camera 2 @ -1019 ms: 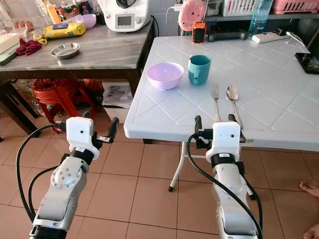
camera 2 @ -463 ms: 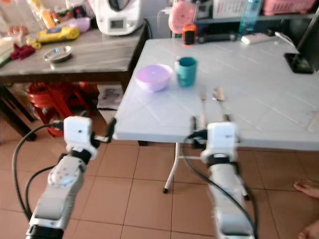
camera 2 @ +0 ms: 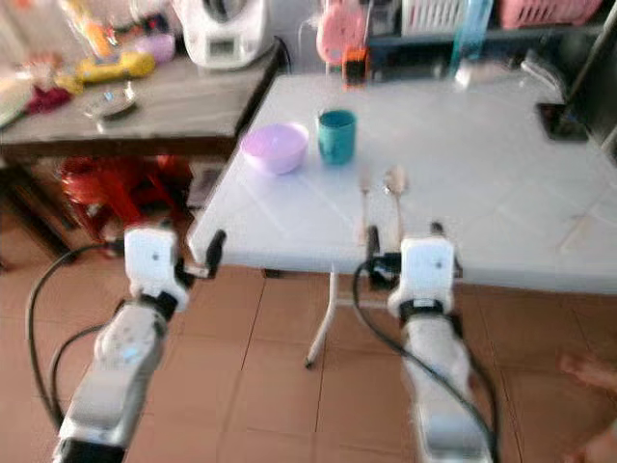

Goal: Setting the table

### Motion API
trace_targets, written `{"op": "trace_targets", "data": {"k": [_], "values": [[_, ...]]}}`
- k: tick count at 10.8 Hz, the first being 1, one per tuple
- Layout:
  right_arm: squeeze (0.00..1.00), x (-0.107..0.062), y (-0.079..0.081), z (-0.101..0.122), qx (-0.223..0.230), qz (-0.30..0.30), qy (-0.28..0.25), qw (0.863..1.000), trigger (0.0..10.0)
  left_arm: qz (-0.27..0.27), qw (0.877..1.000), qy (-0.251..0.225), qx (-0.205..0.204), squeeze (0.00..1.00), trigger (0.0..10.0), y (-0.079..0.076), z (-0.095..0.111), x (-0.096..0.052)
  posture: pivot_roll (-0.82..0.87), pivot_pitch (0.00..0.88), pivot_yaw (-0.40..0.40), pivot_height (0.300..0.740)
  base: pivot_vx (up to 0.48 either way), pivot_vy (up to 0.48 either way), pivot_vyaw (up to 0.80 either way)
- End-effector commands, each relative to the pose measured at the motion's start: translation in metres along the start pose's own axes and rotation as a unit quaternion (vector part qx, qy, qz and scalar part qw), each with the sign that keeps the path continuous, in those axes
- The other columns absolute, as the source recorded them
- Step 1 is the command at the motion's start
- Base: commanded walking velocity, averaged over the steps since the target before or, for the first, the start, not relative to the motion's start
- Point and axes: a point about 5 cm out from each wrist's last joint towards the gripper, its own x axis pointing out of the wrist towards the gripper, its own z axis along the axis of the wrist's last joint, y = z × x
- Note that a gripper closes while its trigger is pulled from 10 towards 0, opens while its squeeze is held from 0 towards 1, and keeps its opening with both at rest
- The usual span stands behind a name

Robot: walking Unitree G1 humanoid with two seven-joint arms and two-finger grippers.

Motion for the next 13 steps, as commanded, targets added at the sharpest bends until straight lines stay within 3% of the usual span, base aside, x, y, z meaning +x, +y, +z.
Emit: {"op": "trace_targets", "data": {"k": [1,7,13], "values": [[0.00,0.000,0.001,0.002,0.006,-0.003,-0.005,1.000,10.0,0.005,1.000,-0.005,0.008,0.00,10.0,0.006,0.003,0.000,-0.09,0.069,0.128,0.740,0.000,0.000,0.00],[0.00,-0.001,0.005,0.004,0.014,0.016,-0.012,1.000,10.0,0.001,1.000,-0.008,0.013,0.00,10.0,0.009,0.005,0.003,-0.09,0.069,0.128,0.740,0.000,0.000,0.08],[0.00,-0.004,0.004,0.002,0.014,0.006,-0.005,1.000,10.0,-0.041,0.999,-0.001,-0.011,0.00,10.0,-0.001,0.003,0.001,-0.09,0.078,0.128,0.740,0.043,0.000,0.12]]}}
